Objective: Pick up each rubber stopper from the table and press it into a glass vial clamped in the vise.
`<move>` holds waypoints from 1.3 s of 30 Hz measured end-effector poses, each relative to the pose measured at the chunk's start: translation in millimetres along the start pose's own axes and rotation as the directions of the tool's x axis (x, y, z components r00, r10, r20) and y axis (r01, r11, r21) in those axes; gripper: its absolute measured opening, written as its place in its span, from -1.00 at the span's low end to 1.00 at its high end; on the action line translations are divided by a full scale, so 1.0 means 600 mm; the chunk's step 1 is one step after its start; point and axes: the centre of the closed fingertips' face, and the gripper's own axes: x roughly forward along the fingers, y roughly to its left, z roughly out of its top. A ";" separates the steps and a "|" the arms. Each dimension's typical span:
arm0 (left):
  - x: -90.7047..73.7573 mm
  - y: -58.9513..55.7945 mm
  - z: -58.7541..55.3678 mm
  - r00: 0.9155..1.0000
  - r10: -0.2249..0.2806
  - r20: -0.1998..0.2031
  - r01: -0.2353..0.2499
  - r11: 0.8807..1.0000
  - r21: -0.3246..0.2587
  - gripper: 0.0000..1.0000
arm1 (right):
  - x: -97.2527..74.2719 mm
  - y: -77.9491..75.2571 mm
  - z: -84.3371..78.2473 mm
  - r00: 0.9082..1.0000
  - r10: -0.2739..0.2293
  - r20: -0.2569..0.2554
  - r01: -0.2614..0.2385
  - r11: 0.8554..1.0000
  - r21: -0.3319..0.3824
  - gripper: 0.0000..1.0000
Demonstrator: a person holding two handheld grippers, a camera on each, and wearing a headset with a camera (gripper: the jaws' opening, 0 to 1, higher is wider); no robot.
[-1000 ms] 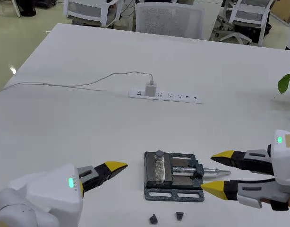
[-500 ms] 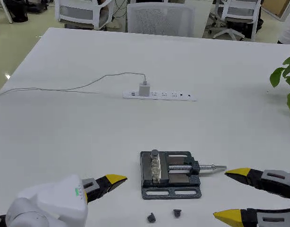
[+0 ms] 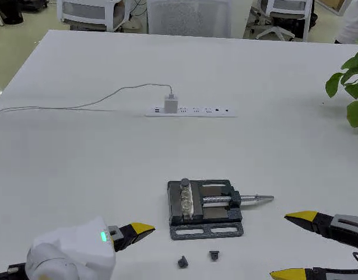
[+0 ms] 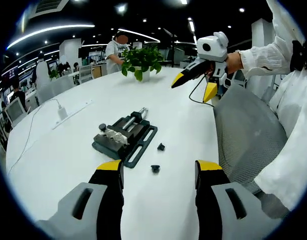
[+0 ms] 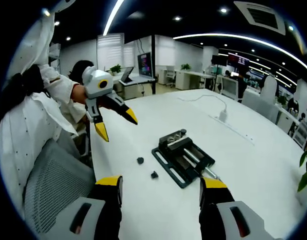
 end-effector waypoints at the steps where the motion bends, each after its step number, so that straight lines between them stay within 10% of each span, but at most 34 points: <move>1: 0.004 0.000 -0.006 1.000 -0.003 -0.011 0.003 1.000 0.004 0.06 | -0.001 0.000 -0.001 1.000 -0.001 0.004 0.001 1.000 0.000 0.22; 39: 0.108 0.016 -0.093 0.974 0.000 -0.229 -0.021 0.996 -0.091 -0.65 | -0.011 0.014 -0.037 1.000 0.002 -0.011 -0.002 1.000 -0.007 0.39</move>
